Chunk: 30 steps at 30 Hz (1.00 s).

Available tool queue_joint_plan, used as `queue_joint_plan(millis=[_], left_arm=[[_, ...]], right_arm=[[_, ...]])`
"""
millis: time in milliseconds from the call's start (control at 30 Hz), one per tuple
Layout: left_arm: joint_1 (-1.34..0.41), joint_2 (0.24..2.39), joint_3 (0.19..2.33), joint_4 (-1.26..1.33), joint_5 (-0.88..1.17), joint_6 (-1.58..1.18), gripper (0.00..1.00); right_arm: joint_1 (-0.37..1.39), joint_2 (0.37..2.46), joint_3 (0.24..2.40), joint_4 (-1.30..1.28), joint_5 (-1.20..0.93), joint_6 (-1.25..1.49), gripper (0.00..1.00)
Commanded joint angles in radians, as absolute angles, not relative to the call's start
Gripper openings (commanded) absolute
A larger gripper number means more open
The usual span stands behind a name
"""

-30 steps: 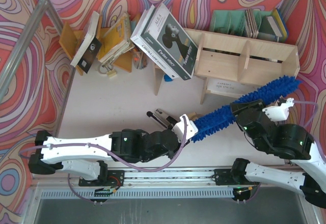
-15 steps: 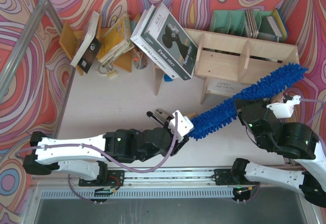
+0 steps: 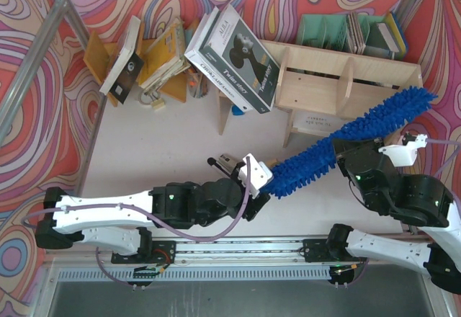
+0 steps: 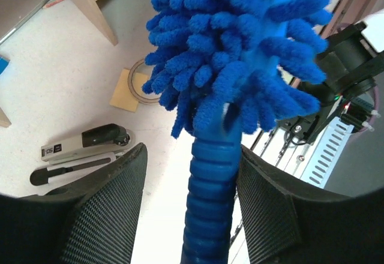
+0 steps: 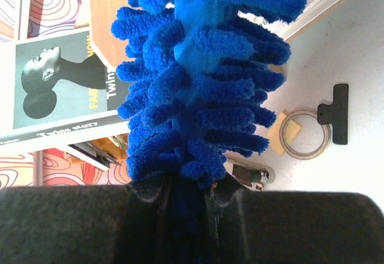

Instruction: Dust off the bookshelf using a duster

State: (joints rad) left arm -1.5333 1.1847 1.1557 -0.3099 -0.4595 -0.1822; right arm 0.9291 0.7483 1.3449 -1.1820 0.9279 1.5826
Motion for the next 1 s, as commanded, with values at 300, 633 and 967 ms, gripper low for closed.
queue_joint_plan(millis=[300,633,967], left_arm=[[-1.493,1.241,1.124,-0.278,-0.389,-0.235,0.37],[-1.493,1.183,1.149,-0.292,-0.401,-0.281,0.05],[-1.493,1.193,1.302,-0.421,-0.508,-0.296,0.00]], right_arm=[[0.928,0.731,1.337,-1.151,0.998,1.590,0.06],[0.928,0.722,1.340,-1.191,1.016,1.608,0.22],[0.928,0.705,1.381,-0.848,0.961,1.070,0.81]])
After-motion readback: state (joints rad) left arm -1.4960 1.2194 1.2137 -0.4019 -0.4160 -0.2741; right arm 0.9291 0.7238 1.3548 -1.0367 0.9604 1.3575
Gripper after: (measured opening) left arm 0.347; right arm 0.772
